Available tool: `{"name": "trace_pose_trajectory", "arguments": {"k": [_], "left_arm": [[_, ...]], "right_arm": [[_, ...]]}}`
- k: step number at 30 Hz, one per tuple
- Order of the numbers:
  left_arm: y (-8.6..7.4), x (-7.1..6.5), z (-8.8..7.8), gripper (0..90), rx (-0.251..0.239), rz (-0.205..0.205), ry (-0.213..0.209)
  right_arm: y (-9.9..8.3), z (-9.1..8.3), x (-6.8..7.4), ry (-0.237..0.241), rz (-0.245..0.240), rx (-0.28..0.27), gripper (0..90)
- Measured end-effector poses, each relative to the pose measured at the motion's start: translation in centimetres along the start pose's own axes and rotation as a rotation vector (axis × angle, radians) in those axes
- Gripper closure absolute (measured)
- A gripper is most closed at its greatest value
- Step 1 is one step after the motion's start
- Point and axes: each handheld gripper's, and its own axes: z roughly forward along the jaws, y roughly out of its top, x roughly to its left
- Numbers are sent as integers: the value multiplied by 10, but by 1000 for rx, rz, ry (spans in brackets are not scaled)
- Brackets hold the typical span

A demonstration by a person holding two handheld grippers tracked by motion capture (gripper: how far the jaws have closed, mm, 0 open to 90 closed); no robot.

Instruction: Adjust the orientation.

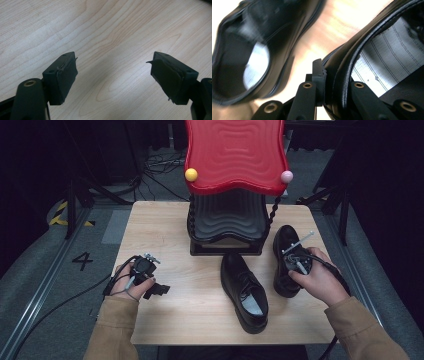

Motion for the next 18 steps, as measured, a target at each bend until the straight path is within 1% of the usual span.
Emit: {"name": "trace_pose_trajectory", "arguments": {"k": [3,5,9,10,12,15,18], "left_arm": [[0,-1,-1,218,0,1,-1],[-1,-2,-1,218,3,1,3],[-4,-1,-2,218,-1,-8,2],[-4,-1,-2,217,-1,-8,2],[-5,0,-2,218,0,-8,5],[-5,-1,-3,218,-1,-8,7],[-5,-1,-3,217,0,-8,7]], "right_arm": [[-10,-6,9,0,-64,14,818],[-16,-10,16,6,-97,19,817],[-27,-19,27,25,-154,24,816],[-27,-19,27,25,-154,24,816],[-33,-22,34,37,-188,34,815],[-40,-24,42,52,-222,35,814],[-45,-23,50,50,-265,42,813]]}}
